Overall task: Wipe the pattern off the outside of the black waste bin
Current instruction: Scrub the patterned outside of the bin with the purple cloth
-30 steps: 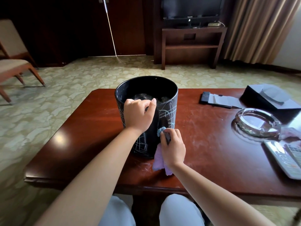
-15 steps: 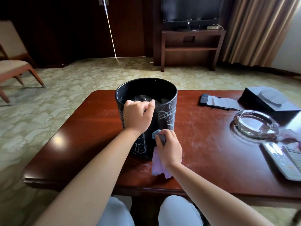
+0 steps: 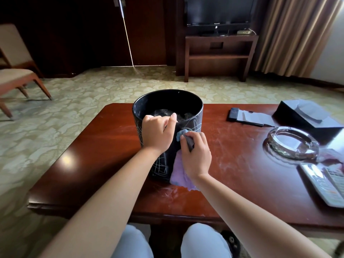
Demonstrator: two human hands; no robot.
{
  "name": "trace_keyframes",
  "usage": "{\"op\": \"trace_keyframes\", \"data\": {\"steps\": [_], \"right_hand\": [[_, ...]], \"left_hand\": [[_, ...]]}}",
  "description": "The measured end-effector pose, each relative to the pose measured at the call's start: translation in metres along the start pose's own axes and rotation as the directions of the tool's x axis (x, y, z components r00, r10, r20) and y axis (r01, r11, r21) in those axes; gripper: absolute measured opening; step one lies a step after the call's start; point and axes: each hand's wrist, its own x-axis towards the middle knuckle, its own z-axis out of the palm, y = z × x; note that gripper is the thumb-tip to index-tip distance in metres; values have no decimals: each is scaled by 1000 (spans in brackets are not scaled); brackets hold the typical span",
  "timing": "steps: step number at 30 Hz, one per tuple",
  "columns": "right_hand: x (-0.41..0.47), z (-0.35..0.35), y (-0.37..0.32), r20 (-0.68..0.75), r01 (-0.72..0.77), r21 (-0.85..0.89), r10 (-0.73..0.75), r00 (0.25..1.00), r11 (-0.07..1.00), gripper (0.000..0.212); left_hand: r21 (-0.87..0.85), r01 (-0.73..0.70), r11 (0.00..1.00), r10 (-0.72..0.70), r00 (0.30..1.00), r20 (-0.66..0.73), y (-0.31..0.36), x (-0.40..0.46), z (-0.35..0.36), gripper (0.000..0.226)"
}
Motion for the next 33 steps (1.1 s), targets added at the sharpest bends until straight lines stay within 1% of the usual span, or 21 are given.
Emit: {"op": "trace_keyframes", "data": {"steps": [3,6,9,11,14,17,18,20,22,23,25,28,31,33], "right_hand": [[1,-1,1,-1,52,-35,-52,999,998,10],[-4,-4,6,39,33,-57,-31,999,998,8],[10,-6,-8,-47,61,-4,-61,997,998,8],[21,-6,-17,-74,86,-2,-86,994,996,10],[15,-5,-11,-37,79,-43,-80,996,996,12],[1,-7,0,49,-15,-69,19,999,997,12],[2,-8,0,52,-26,-62,29,998,998,12],[12,-11,-10,4,-6,-23,6,1000,1000,11],[25,-13,-23,-35,16,12,-16,999,1000,14],[30,-13,-27,-29,17,12,-17,999,1000,17],[34,-12,-30,-6,29,-18,-29,1000,999,21],[30,-11,-26,-17,61,-60,-62,998,996,23],[28,-8,-26,-30,32,-76,-34,999,997,24],[26,-6,-29,-28,82,-94,-85,996,992,24]], "left_hand": [[-21,5,1000,-5,1000,-4,2,-1,-2,61],[-22,33,999,-32,999,6,5,-1,-3,64],[-22,50,999,-50,999,3,6,0,-3,66],[-30,65,997,-64,998,13,7,0,-4,67],[-45,85,995,-84,996,29,8,0,-4,69],[-43,99,994,-98,995,26,10,0,-5,70],[-42,98,994,-97,995,27,10,0,-5,70],[-43,87,995,-86,996,25,11,0,-5,70],[-48,77,996,-77,997,12,11,0,-5,68],[-55,75,996,-75,997,7,12,0,-5,66],[-67,69,995,-69,998,7,13,0,-6,64],[-79,50,996,-48,999,17,14,0,-10,63],[-102,47,994,-43,998,45,17,2,-14,63],[-118,50,992,-44,998,55,18,4,-16,64]]}}
